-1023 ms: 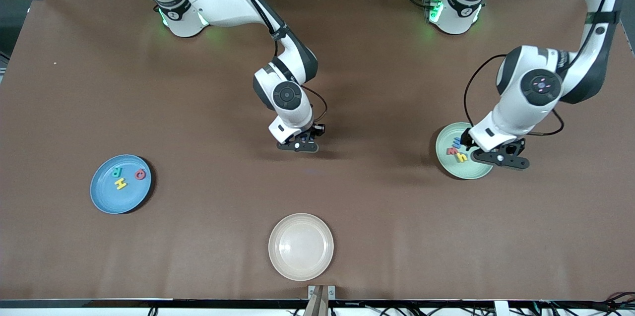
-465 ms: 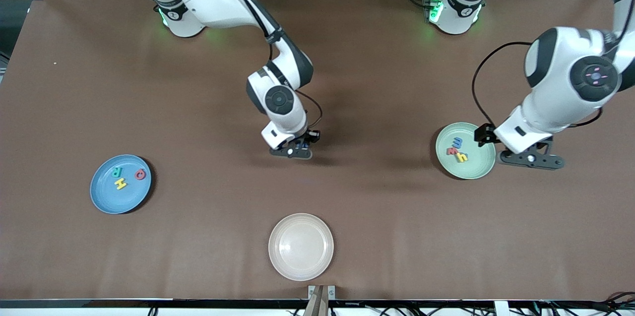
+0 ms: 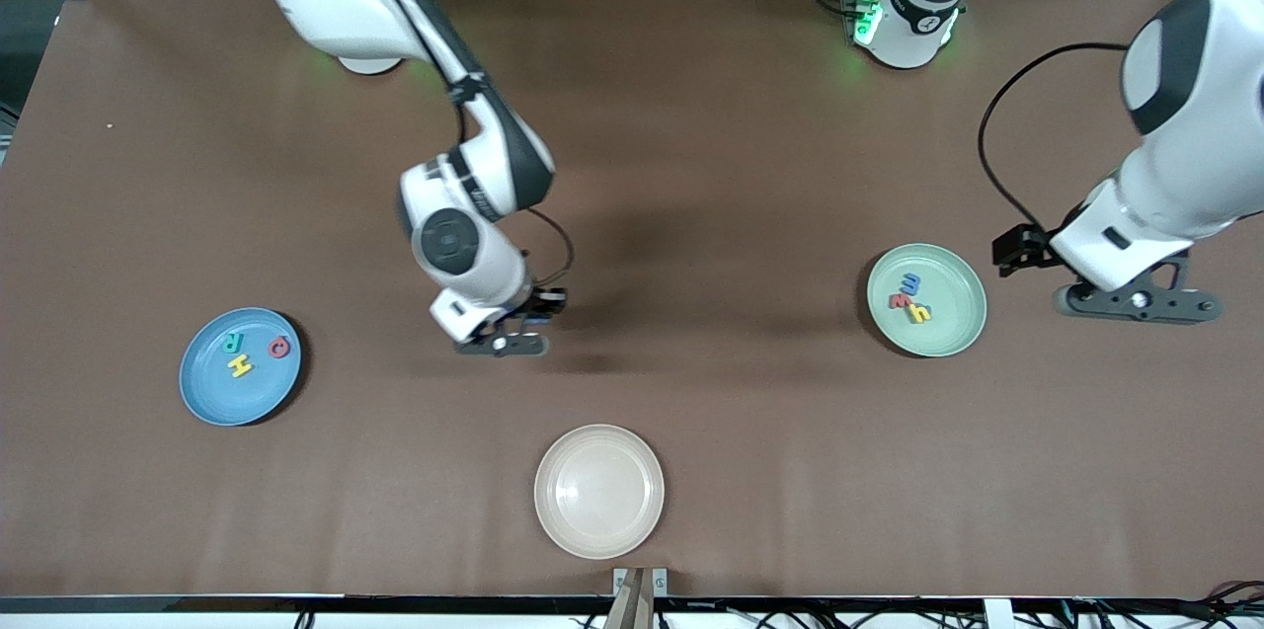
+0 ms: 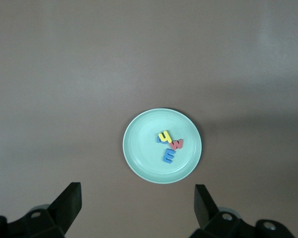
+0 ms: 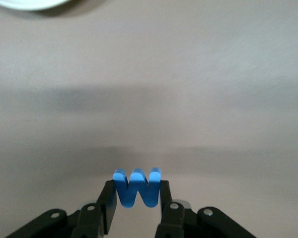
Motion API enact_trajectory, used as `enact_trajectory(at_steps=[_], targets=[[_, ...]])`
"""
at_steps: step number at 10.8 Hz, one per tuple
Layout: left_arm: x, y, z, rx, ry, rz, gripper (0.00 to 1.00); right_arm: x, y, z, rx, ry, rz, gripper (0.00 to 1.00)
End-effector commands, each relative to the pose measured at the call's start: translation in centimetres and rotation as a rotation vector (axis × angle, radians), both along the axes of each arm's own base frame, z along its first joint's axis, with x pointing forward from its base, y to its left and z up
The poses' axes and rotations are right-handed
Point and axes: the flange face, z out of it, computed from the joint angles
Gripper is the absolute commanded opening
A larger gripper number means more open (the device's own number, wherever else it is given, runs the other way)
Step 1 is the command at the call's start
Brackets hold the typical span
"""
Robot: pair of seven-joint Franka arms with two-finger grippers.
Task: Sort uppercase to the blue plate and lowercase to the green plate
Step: 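Carry the blue W to the blue plate while the left gripper withdraws, then open the right gripper to drop the W on the blue plate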
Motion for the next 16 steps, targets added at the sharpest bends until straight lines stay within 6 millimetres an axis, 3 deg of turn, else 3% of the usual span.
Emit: enact_trajectory(at_steps=[1,2,5,8,9,10,12,16], targets=[[-0.6,0.1,2.8,-0.024,0.040,0.020,1.00,1.0,-4.4,3.3,0.016,0.033,0.076,0.00],[-0.8,0.5,3.6,-0.022,0.044,0.029,1.00,1.5,-7.0,3.8,-0.009,0.053,0.100,0.00],[-1.8,4.0,6.6,-0.020,0.029,0.092,1.00,3.0,-15.1,5.2,-0.113,0.075,0.173,0.00],[-2.6,5.9,7.4,-0.053,0.050,0.134,1.00,4.8,-27.1,5.5,-0.058,0.106,0.332,0.00],[-2.6,7.1,7.4,-0.065,0.054,0.151,1.00,4.9,-29.9,5.6,-0.044,0.103,0.374,0.00],[-2.6,7.7,7.3,-0.105,0.059,0.175,1.00,5.0,-31.8,5.8,-0.036,0.097,0.409,0.00],[-2.6,6.7,7.3,-0.107,0.059,0.161,1.00,5.4,-34.4,6.4,-0.029,0.081,0.442,0.00],[-2.8,5.8,7.2,-0.100,0.071,0.250,1.00,6.5,-36.6,7.2,-0.029,0.047,0.520,0.00]])
